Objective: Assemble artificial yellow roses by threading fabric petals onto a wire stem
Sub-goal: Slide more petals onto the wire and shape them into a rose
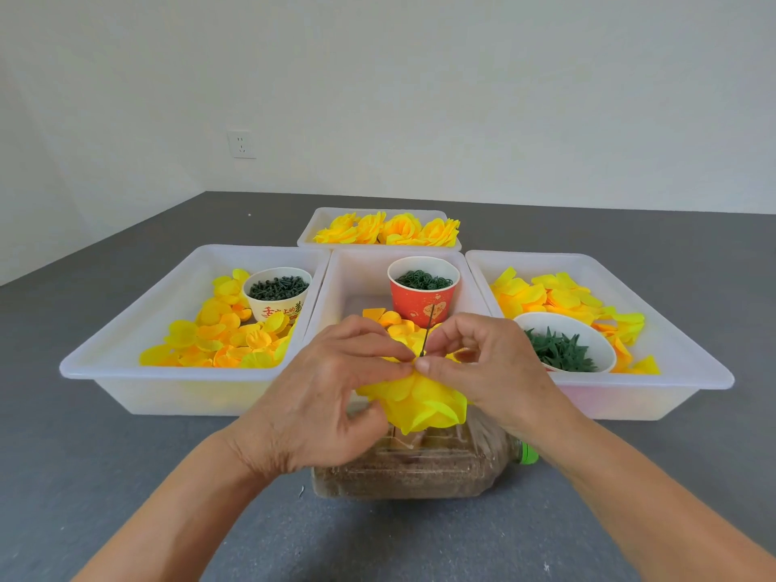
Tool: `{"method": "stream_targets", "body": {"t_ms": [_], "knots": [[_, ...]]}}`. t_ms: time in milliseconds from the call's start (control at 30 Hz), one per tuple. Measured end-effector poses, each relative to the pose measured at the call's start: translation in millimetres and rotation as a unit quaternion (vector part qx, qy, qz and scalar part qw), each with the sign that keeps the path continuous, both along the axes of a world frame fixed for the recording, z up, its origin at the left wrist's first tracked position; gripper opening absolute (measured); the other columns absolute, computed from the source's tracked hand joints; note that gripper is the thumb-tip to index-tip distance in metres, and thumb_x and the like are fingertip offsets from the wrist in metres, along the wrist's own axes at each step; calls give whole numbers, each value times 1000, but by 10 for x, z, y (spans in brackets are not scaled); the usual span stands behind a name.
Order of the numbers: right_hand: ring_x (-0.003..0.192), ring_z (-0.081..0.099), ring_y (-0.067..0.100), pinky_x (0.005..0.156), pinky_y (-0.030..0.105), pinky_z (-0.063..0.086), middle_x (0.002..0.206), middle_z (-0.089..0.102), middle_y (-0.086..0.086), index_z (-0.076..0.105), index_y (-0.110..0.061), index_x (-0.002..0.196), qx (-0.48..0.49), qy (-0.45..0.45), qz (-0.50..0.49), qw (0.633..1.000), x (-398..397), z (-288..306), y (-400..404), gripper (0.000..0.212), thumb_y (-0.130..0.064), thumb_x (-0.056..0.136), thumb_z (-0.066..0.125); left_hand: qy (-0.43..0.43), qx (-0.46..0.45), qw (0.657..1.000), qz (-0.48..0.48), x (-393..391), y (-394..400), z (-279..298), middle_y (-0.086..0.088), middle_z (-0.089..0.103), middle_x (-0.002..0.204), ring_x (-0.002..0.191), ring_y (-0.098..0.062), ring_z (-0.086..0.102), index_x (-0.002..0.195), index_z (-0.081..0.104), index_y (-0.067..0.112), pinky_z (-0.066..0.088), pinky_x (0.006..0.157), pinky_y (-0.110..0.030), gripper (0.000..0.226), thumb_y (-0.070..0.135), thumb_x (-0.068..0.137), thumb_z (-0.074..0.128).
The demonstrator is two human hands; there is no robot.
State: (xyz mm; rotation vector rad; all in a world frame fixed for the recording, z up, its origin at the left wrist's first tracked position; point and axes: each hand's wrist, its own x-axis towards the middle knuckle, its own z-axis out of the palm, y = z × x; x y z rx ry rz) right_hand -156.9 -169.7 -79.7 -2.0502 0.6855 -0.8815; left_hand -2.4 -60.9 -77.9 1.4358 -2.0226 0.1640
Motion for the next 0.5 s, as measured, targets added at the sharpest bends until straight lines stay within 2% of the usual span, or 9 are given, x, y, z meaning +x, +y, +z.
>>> {"method": "stream_targets", "body": {"t_ms": [67,167,267,400,500], "knots": [[63,56,-3,67,27,47,65,65,-11,66,-25,67,31,0,-6,1000,12,-19,-5,19,-12,69,80,34,10,999,-10,13,17,-1,3,69,105,101,-17,56,99,74,9,43,91,-26,38,28,79,48],[56,54,-7,58,13,44,62,66,-16,70,-28,63,40,14,-19,999,15,-43,-14,15,-21,69,81,88,16,996,4,2,-20,-5,4,71,94,95,-14,58,90,74,8,46,84,-33,40,34,93,44],[59,57,-8,58,7,43,63,67,-17,72,-28,62,54,4,-33,998,16,-48,-3,10,-27,67,81,123,5,989,80,-88,-115,-9,4,69,78,81,-15,59,79,74,12,46,74,-38,28,33,87,57],[63,58,-3,69,11,47,61,66,-11,74,-24,63,87,-2,-35,996,28,-56,15,8,-27,65,81,221,36,961,160,-195,-226,-3,4,69,72,73,-12,59,74,75,23,48,70,-40,7,26,79,72],[67,56,3,75,24,48,65,64,-6,74,-20,65,107,-6,-39,993,37,-71,41,8,-21,67,82,261,48,947,182,-222,-266,-15,2,68,68,69,-12,57,69,75,23,47,67,-39,8,28,75,76]]}}
